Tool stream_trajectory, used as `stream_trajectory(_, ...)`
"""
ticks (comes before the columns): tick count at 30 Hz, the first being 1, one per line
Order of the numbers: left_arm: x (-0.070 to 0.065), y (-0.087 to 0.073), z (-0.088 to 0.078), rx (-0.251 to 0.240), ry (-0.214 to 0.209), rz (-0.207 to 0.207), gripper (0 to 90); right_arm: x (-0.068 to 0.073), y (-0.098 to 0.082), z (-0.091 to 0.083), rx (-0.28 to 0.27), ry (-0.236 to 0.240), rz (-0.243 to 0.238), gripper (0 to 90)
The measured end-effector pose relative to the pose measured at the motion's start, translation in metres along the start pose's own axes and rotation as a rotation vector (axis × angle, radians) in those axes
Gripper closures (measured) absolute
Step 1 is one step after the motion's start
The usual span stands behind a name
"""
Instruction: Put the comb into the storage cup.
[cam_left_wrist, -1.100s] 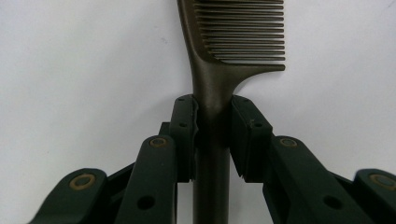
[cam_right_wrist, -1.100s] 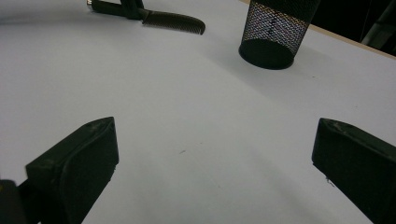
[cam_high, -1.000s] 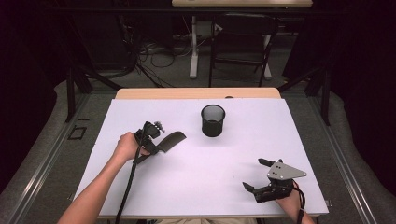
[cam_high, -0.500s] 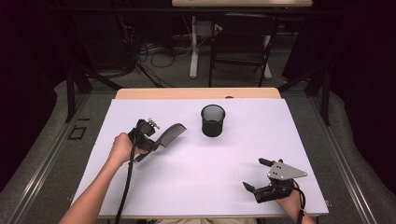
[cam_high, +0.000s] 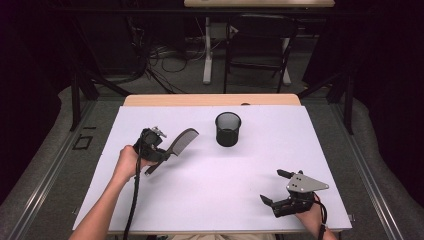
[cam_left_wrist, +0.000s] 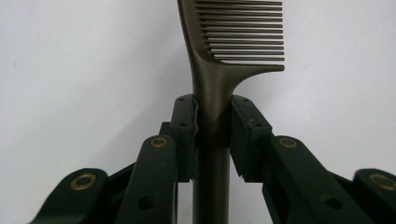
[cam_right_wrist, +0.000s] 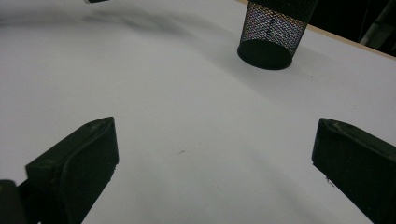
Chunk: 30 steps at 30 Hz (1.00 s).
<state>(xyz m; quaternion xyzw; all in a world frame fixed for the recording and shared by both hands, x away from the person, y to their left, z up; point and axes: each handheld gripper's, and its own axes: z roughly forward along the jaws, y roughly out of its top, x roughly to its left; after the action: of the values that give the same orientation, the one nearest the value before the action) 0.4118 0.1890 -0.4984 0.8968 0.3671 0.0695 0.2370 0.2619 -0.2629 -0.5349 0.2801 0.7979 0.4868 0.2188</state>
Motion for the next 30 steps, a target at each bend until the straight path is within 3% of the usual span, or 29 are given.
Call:
stream_trajectory(4,0.000,-0.004,-0.002,-0.025,-0.013,-0.008,72.5,0.000,0.000,0.000,-0.001,0.001,-0.005,0.1)
stream_trajectory(7,-0.001,-0.009,-0.004,-0.086,-0.018,-0.016,72.5,0.000,0.000,0.000,-0.003,-0.002,-0.004,0.1)
stream_trajectory(12,-0.004,-0.011,-0.006,-0.140,0.009,-0.009,72.5,0.000,-0.001,-0.001,-0.003,0.001,-0.003,0.1)
stream_trajectory(19,-0.004,-0.012,-0.005,-0.166,-0.017,-0.004,72.5,0.000,-0.001,-0.001,-0.003,-0.005,-0.005,0.1)
stream_trajectory(30,-0.006,-0.018,-0.008,-0.238,0.006,-0.016,72.5,0.000,-0.001,-0.003,-0.005,-0.006,0.000,0.1)
